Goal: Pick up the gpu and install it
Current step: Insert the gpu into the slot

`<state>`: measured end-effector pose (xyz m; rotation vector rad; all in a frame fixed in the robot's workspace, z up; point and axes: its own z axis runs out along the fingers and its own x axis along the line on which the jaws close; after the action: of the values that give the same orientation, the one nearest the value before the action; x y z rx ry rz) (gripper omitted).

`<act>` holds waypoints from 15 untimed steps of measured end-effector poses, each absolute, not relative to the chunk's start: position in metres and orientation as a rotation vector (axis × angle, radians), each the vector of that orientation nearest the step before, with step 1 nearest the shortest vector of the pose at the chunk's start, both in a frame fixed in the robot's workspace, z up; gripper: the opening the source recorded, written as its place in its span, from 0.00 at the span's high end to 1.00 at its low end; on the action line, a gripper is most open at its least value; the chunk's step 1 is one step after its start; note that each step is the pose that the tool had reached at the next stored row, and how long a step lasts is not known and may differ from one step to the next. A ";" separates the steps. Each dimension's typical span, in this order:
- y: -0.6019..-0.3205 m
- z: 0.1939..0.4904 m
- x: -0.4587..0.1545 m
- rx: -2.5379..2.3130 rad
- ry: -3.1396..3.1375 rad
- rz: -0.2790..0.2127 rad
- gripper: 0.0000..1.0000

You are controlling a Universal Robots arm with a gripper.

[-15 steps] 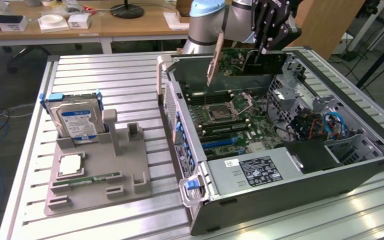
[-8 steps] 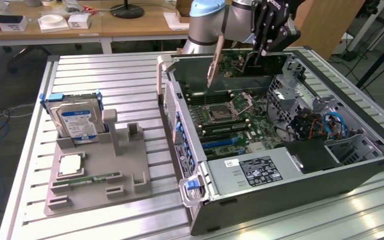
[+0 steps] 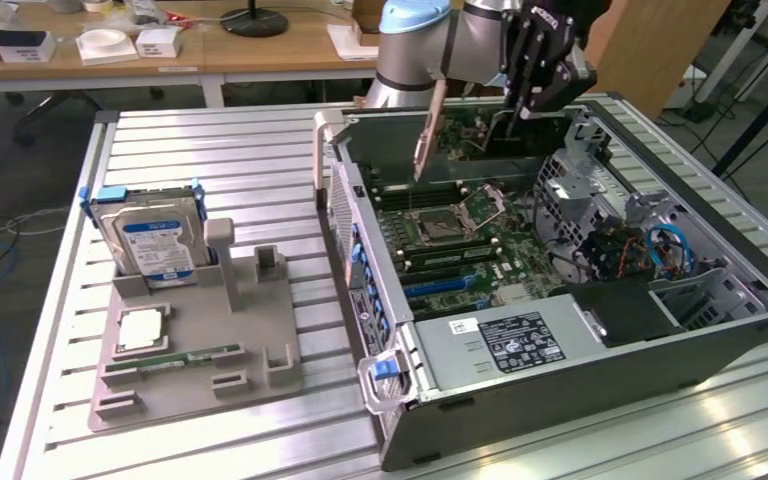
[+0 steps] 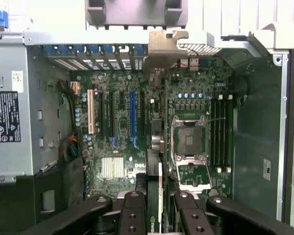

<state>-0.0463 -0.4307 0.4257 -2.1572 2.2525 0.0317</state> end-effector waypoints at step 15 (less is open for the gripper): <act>-0.431 0.403 -0.064 -2.147 2.241 0.008 0.74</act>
<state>-0.0640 -0.4308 0.4034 -2.1475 2.2409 0.0080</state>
